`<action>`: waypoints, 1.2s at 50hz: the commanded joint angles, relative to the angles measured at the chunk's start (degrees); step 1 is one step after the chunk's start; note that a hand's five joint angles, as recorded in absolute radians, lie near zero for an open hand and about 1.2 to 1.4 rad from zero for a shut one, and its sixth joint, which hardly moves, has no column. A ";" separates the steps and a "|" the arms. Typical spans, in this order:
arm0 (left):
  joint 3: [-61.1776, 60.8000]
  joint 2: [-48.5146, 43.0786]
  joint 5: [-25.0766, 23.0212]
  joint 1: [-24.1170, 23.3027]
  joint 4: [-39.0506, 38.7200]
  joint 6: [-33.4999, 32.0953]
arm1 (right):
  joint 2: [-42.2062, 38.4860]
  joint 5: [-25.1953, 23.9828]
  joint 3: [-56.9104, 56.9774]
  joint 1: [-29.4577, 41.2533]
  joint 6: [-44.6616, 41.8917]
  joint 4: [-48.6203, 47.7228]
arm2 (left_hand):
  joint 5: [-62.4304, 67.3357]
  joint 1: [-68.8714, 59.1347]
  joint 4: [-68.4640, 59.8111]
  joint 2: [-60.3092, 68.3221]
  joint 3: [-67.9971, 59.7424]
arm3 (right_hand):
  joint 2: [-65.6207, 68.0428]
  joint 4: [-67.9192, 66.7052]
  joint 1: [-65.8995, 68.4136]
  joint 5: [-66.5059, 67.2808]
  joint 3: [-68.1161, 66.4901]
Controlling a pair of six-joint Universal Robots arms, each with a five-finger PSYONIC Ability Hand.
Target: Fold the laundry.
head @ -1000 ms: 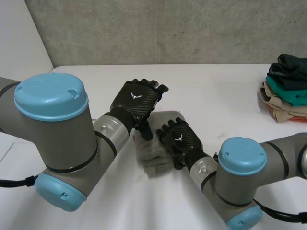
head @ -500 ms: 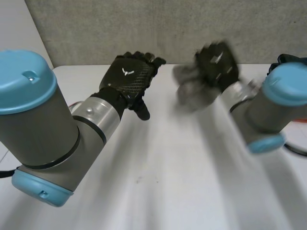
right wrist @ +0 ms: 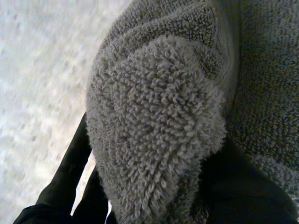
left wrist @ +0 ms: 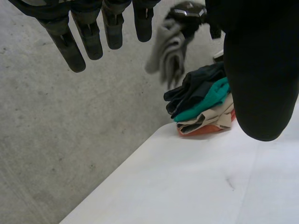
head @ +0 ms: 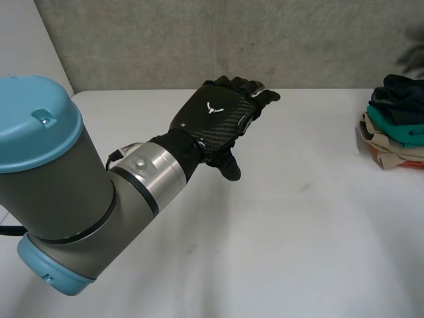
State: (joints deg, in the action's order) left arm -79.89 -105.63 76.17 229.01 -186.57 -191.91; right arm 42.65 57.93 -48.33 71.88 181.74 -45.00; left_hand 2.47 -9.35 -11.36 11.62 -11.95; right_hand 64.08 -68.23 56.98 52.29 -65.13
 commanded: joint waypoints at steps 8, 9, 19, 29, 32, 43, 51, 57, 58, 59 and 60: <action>-0.44 -0.98 -0.14 -1.28 0.07 -0.22 | -13.03 -11.52 -3.35 -7.80 0.37 -2.46 | -2.25 -0.87 1.14 -1.41 1.73 | 15.92 -11.77 23.02 17.71 -14.87; -0.70 -0.98 -0.14 -1.54 0.07 -0.30 | -12.94 -12.40 -4.22 -8.07 0.10 -2.55 | -2.09 -1.03 0.98 -1.24 1.57 | 15.92 -11.77 23.02 17.71 -14.87; -0.88 -0.72 -0.14 -1.90 -0.02 -0.22 | -6.19 -11.62 -10.72 -7.89 0.01 -5.01 | -2.08 -1.03 0.97 -1.24 1.57 | -45.12 49.27 -38.02 -43.33 46.17; -0.97 -0.36 -0.05 -1.90 0.06 -0.04 | 8.75 -8.80 -21.27 -8.33 -0.25 6.39 | -2.08 -1.03 0.97 -1.24 1.57 | -54.08 58.23 -46.98 -52.29 55.13; -0.97 -0.19 -0.05 -1.99 0.07 -0.04 | 11.13 -8.45 -22.15 -10.17 -2.00 13.25 | -2.08 -1.03 0.97 -1.24 1.57 | -54.08 58.23 -46.98 -52.29 55.13; -1.67 3.23 -0.05 -3.22 0.33 0.57 | 22.30 22.90 -23.04 -19.32 -32.66 32.26 | -2.25 -0.87 1.14 -1.41 1.73 | -54.08 58.23 -46.98 -52.29 55.13; -1.76 7.37 0.82 -2.60 0.07 1.54 | 34.94 26.98 -27.42 -10.89 -28.57 23.47 | -2.09 -1.03 0.98 -1.24 1.57 | -54.08 58.23 -46.98 -52.29 55.13; -2.28 10.79 9.23 2.91 0.15 3.12 | 48.56 15.83 -40.59 -0.17 -14.85 18.46 | -1.92 -1.20 0.81 -1.07 1.40 | -54.08 58.23 -46.98 -52.29 55.13; -2.46 11.06 11.26 4.07 0.24 3.21 | 50.06 14.24 -42.53 1.67 -13.62 18.02 | -1.92 -1.20 0.81 -1.07 1.40 | -54.08 58.23 -46.98 -52.29 55.13; -2.72 11.24 13.02 5.30 0.33 3.21 | 51.21 12.92 -44.38 3.34 -12.39 17.76 | -1.92 -1.20 0.81 -1.07 1.40 | -54.08 58.23 -46.98 -52.29 55.13; -3.07 11.32 14.69 6.53 0.33 3.21 | 51.65 11.43 -47.53 7.01 -10.38 17.49 | -1.92 -1.20 0.81 -1.07 1.40 | -54.08 58.23 -46.98 -52.29 55.13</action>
State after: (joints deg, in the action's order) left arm -81.92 -96.35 80.67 228.79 -186.45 -189.55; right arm 84.98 80.14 -82.61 66.52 160.02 -24.29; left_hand 2.47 -9.18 -11.04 11.36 -11.58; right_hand 12.18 -11.98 13.44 2.48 -12.07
